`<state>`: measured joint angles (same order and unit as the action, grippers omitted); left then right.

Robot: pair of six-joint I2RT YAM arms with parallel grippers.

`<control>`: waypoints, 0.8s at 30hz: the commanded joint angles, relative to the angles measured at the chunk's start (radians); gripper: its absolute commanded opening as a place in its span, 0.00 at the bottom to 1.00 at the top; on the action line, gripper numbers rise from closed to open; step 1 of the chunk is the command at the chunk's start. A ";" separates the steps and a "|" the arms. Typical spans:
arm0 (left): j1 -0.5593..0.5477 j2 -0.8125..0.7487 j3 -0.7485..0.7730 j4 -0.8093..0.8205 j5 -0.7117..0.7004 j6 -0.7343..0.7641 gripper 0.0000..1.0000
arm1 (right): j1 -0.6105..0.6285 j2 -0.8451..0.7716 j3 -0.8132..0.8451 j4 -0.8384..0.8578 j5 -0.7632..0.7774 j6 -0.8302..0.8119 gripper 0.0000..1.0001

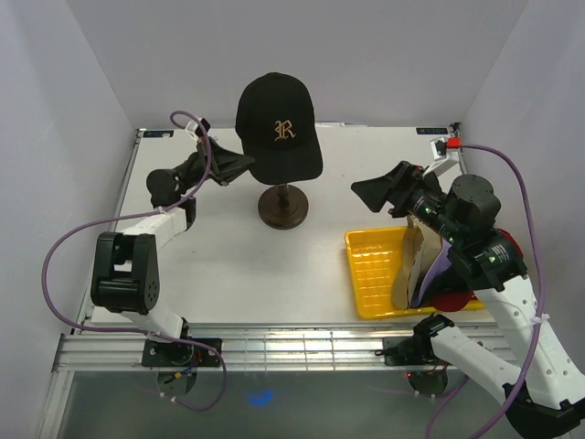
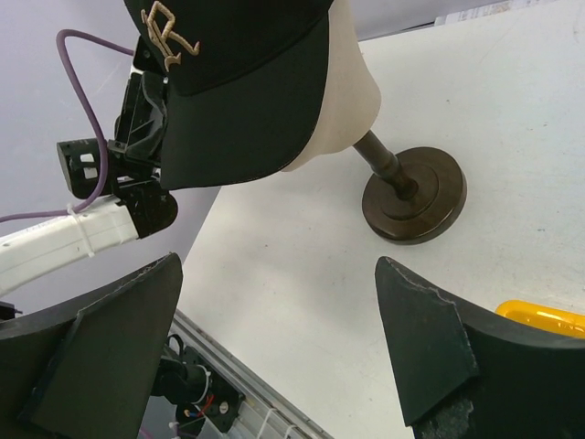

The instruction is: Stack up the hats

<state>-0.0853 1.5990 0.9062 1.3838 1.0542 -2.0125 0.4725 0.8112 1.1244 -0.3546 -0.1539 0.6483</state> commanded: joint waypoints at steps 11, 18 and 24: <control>0.070 -0.014 -0.110 0.238 0.032 -0.250 0.25 | -0.002 -0.026 -0.040 0.060 -0.010 0.005 0.92; 0.076 -0.014 -0.095 0.230 0.047 -0.249 0.41 | -0.002 -0.037 -0.066 0.062 -0.007 0.005 0.92; 0.076 -0.022 -0.099 0.215 0.056 -0.233 0.41 | -0.002 -0.032 -0.083 0.074 -0.013 0.005 0.92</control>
<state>-0.0151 1.5944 0.8108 1.3537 1.0897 -2.0129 0.4725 0.7879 1.0485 -0.3347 -0.1604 0.6518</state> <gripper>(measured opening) 0.401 0.917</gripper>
